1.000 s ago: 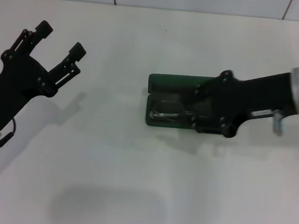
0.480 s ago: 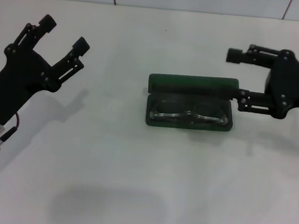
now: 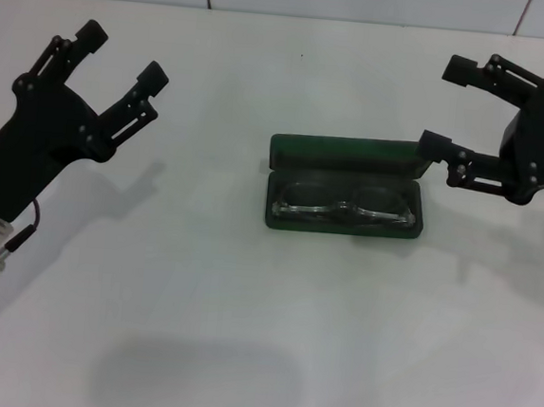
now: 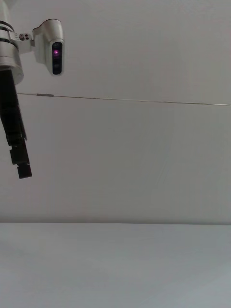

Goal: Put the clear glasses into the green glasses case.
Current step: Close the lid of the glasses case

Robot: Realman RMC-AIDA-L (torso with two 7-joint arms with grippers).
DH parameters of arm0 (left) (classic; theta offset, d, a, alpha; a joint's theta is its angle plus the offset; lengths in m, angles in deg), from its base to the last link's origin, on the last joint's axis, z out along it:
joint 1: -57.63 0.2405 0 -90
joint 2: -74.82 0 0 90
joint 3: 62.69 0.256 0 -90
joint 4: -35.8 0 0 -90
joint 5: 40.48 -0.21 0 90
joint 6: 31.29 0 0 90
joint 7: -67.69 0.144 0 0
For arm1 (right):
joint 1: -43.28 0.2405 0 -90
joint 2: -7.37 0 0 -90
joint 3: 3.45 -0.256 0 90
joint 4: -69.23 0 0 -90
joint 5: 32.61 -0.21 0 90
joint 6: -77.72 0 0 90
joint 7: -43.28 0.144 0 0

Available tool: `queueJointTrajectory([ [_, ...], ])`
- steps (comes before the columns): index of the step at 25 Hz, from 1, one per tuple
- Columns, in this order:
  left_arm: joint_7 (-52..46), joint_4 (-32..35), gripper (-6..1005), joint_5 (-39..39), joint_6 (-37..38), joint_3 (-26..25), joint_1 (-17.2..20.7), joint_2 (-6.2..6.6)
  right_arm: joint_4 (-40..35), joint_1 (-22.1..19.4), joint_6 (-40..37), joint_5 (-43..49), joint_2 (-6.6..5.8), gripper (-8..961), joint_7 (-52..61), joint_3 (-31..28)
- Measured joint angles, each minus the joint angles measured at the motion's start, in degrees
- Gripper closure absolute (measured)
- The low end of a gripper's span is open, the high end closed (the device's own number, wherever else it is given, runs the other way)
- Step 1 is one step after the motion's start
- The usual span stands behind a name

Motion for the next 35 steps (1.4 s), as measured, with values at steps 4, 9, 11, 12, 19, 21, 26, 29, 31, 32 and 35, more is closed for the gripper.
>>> queueJointTrajectory([
  [4, 0.13, 0.00, 130, 0.00, -0.27, -0.02, -0.01, -0.36, 0.04, 0.01, 0.00, -0.01, -0.06, 111, -0.06, -0.02],
  [9, -0.08, -0.32, 131, 0.17, -3.35, -0.32, -1.17, -0.84, 0.09, -1.41, -0.01, 0.05, -0.17, 108, -0.04, -2.80],
  [11, -0.76, -0.42, 131, 0.13, -7.70, -0.26, -2.91, -1.06, 0.48, -2.63, -0.02, 0.02, 0.02, 108, -0.13, -6.30],
  [12, -1.33, -0.41, 131, 0.07, -10.38, -0.17, -4.01, -1.16, 1.02, -2.91, -0.07, -0.05, 0.12, 108, -0.15, -8.05],
  [19, -11.07, -0.16, 131, -3.74, -28.58, 0.17, -12.86, -1.23, 8.79, -4.51, -0.78, -4.14, 0.02, 108, -2.06, -19.11],
  [21, -12.89, -0.05, 131, -5.11, -32.64, 0.18, -15.38, -1.40, 9.81, -5.29, -0.92, -5.15, 0.12, 108, -3.55, -20.34],
  [26, -17.55, -0.01, 131, -6.64, -39.44, 1.64, -19.68, -1.87, 13.01, -5.34, -1.24, -6.32, 0.14, 108, -6.26, -20.72],
  [29, -18.99, 0.03, 131, -6.83, -41.07, 6.36, -21.73, -2.00, 13.69, -5.36, -1.29, -6.43, 0.14, 109, -7.02, -20.75],
  [31, -19.84, 0.40, 131, -6.84, -41.43, 10.80, -22.78, -2.12, 13.79, -5.56, -1.27, -6.53, 0.14, 109, -7.08, -20.76],
  [32, -20.38, 0.88, 131, -6.79, -41.60, 12.47, -22.93, -2.16, 13.86, -5.62, -1.16, -6.54, 0.14, 109, -7.08, -20.75],
  [35, -21.41, 3.03, 131, -6.56, -41.92, 16.07, -22.22, -2.24, 14.24, -5.64, -1.04, -6.55, 0.16, 109, -7.10, -20.71],
])
